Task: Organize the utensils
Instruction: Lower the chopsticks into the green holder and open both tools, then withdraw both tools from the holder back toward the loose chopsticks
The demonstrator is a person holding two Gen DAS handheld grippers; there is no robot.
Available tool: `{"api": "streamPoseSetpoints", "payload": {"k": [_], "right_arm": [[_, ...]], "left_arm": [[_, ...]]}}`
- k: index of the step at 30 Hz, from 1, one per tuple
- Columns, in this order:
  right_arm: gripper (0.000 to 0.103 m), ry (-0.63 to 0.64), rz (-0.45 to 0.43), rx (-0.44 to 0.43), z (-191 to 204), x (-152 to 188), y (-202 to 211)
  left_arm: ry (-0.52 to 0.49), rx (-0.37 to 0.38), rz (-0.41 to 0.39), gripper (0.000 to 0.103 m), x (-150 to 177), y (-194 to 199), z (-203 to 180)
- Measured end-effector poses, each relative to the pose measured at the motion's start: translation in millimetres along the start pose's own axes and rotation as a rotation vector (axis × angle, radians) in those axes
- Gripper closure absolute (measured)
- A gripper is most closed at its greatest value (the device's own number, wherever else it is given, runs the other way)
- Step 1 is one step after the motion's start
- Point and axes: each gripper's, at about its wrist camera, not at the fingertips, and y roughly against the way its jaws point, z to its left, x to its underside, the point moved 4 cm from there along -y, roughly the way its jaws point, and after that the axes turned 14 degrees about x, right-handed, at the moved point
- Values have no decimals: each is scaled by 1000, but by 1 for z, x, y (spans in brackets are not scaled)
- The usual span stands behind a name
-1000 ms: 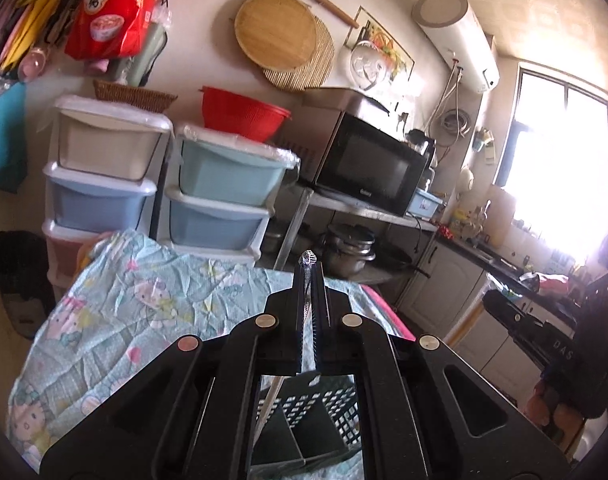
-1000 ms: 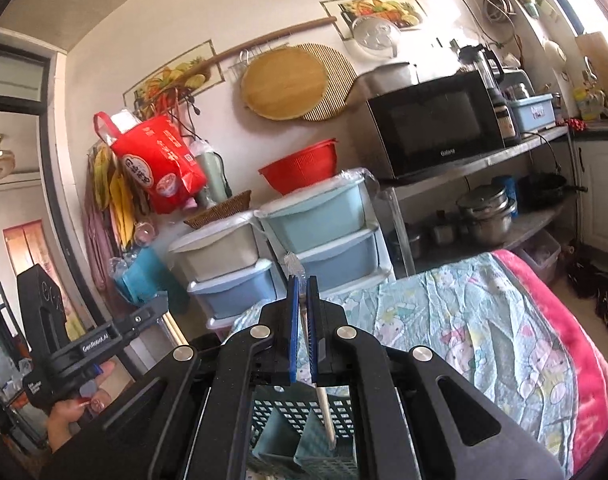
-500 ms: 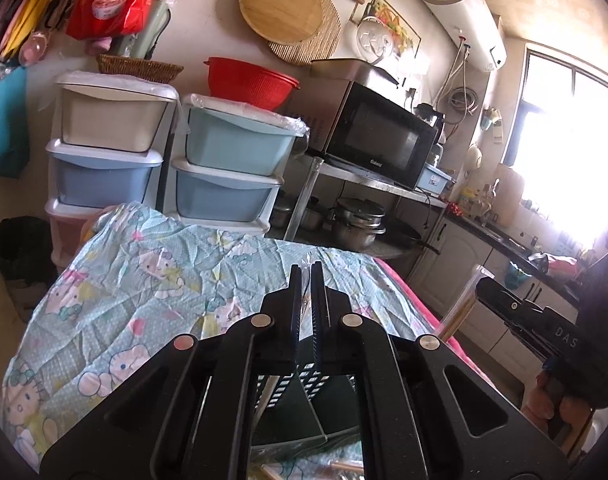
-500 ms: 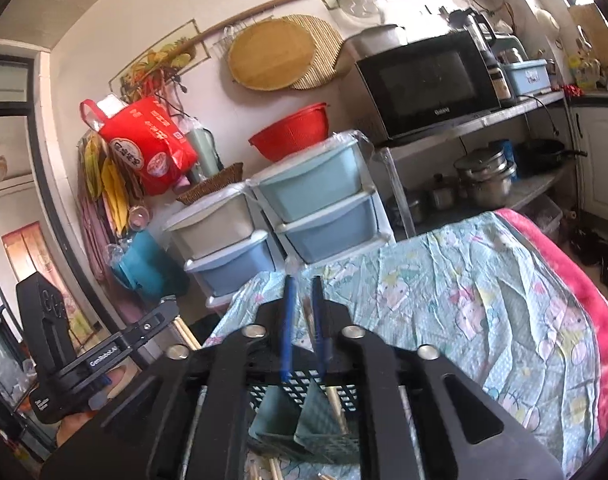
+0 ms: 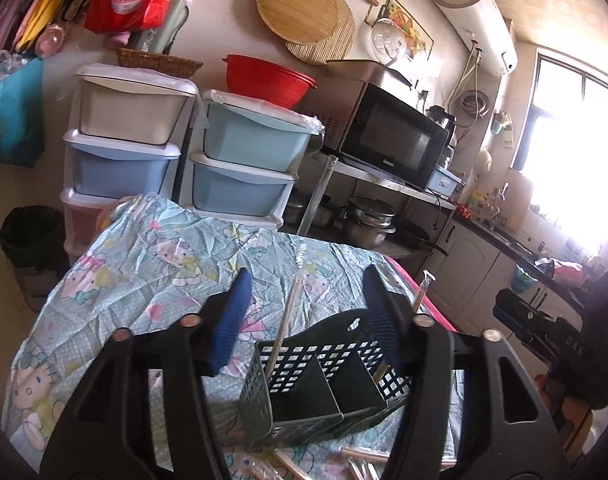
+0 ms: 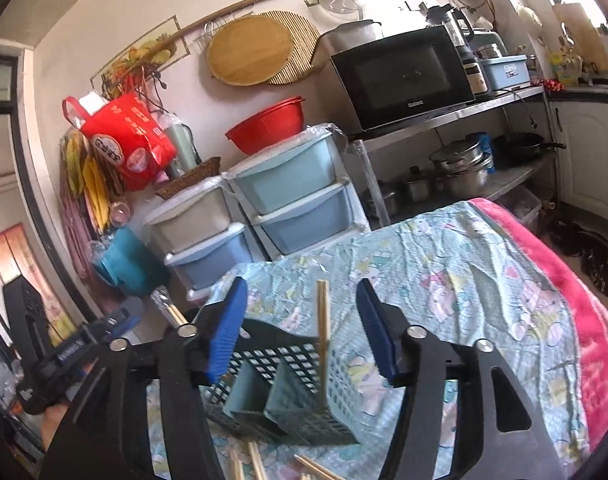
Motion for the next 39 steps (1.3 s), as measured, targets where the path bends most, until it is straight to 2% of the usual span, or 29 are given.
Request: {"api": "streamPoseSetpoints", "payload": {"k": [6,12,25,39], "right_arm": [[37,67,-26,51,2,9,13],[30,109,-55,60,6,16,30],[27,121,-51,53,4,32,56],[27,150,-13,64,5,57,68]], "left_arm": [[4,-18,-48,19,-4,21,0],[-6,-31,-72,11,-1,39,-3],[20,-38,-62,11,21,66,0],[62,-54,5,11,55,71,11]]}}
